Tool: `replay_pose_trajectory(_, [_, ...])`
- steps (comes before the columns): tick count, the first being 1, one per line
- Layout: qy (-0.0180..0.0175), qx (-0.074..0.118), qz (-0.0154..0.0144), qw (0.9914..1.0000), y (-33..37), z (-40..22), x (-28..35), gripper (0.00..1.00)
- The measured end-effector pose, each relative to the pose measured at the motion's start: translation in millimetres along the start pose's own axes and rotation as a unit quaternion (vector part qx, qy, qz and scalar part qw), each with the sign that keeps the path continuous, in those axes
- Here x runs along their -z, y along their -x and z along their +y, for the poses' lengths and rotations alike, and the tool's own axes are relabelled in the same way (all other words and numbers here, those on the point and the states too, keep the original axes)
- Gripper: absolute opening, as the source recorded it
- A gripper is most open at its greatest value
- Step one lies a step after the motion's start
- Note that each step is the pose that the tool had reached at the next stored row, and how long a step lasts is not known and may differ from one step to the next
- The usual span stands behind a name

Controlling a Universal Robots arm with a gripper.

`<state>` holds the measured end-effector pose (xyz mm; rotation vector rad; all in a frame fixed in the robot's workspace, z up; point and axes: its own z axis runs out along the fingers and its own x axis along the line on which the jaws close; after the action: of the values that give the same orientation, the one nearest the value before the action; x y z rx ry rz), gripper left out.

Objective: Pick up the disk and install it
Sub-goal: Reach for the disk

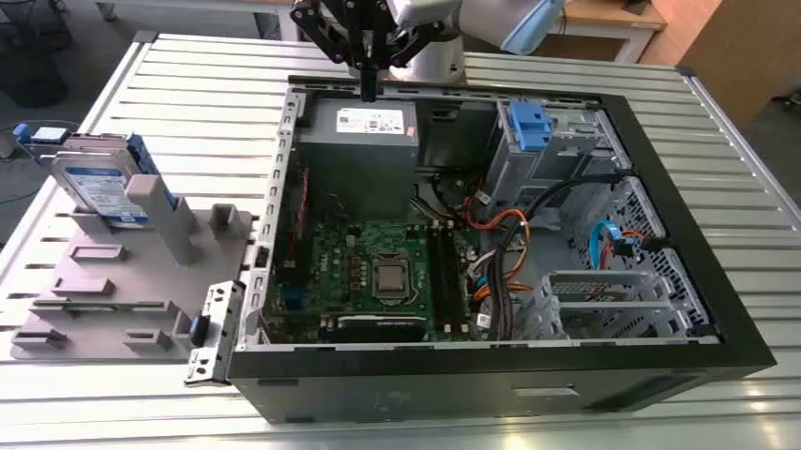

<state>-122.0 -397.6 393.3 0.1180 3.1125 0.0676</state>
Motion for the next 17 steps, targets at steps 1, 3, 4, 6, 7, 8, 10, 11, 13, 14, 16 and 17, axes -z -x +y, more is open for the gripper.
replay_pose_trajectory(1, [0.0000, 0.000, 0.0000, 1.00000, 0.0, 0.0, 0.0, 0.11])
replay_pose_trajectory(3, [0.0000, 0.000, 0.0000, 1.00000, 0.0, 0.2, 0.0, 0.11])
replay_pose_trajectory(4, [0.0000, 0.000, 0.0000, 1.00000, -0.1, 0.2, 0.0, 0.11])
replay_pose_trajectory(6, [0.0000, 0.000, 0.0000, 1.00000, -0.4, 0.3, 0.0, 0.11])
replay_pose_trajectory(7, [0.0000, 0.000, 0.0000, 1.00000, -0.7, 0.2, 0.0, 0.11])
replay_pose_trajectory(8, [0.0000, 0.000, 0.0000, 1.00000, -0.9, 0.2, 0.0, 0.11])
replay_pose_trajectory(10, [0.0000, 0.000, 0.0000, 1.00000, -1.4, 0.1, 0.0, 0.11])
replay_pose_trajectory(11, [0.0000, 0.000, 0.0000, 1.00000, -1.7, 0.1, 0.0, 0.11])
replay_pose_trajectory(13, [0.0000, 0.000, 0.0000, 1.00000, -3.0, -0.1, 0.1, 0.11])
replay_pose_trajectory(14, [0.0000, 0.000, 0.0000, 1.00000, -3.8, -0.1, 0.0, 0.11])
replay_pose_trajectory(16, [0.0000, 0.000, 0.0000, 1.00000, -5.9, -0.2, 0.1, 0.11])
replay_pose_trajectory(17, [0.0000, 0.000, 0.0000, 1.00000, -7.1, -0.3, 0.1, 0.11])
